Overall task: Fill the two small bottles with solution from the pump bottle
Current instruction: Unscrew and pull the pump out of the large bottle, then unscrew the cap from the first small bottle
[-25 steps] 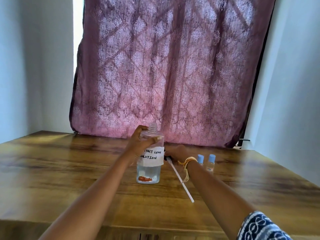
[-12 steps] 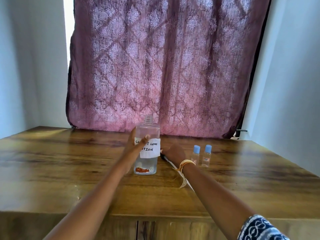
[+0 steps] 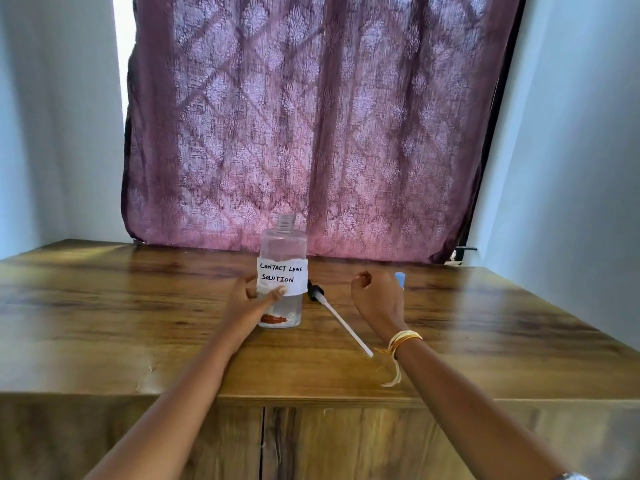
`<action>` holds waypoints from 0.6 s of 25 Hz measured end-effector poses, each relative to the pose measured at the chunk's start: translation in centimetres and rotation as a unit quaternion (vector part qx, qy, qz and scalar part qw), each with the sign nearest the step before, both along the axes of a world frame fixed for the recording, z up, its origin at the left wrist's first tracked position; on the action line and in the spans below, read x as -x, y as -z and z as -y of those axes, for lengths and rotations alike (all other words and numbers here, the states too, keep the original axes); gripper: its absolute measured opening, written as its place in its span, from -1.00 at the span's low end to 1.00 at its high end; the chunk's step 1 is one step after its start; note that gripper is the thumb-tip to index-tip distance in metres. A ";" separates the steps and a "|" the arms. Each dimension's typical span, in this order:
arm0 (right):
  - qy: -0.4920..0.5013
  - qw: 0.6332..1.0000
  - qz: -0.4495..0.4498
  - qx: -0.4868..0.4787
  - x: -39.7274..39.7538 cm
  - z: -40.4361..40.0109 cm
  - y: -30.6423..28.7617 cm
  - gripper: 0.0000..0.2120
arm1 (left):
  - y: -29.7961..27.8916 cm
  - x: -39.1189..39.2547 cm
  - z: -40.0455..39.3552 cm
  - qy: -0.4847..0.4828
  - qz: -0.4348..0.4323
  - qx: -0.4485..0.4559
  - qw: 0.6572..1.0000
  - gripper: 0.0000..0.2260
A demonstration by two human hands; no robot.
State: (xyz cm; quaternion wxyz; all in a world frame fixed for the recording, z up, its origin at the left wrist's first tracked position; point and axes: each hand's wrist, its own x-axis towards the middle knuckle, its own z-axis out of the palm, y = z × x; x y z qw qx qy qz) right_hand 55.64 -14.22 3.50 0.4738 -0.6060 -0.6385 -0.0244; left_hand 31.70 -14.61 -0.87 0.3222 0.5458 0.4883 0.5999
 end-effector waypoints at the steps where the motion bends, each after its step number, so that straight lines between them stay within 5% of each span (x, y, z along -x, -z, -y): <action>1: 0.022 0.999 -0.020 -0.028 -0.6 0.2 0.0 -0.87 | 0.1 0.2 -0.1 -0.028 -0.018 0.008 0.999 -0.28; 7: 0.077 0.994 -0.060 0.050 -3.1 -0.5 0.8 -0.57 | 0.4 0.5 -0.4 -0.065 -0.067 0.024 0.995 -0.15; 15: 0.012 0.990 -0.100 0.095 -2.3 -1.0 1.4 -0.72 | 0.6 0.3 0.0 -0.028 -0.135 0.027 0.990 -0.27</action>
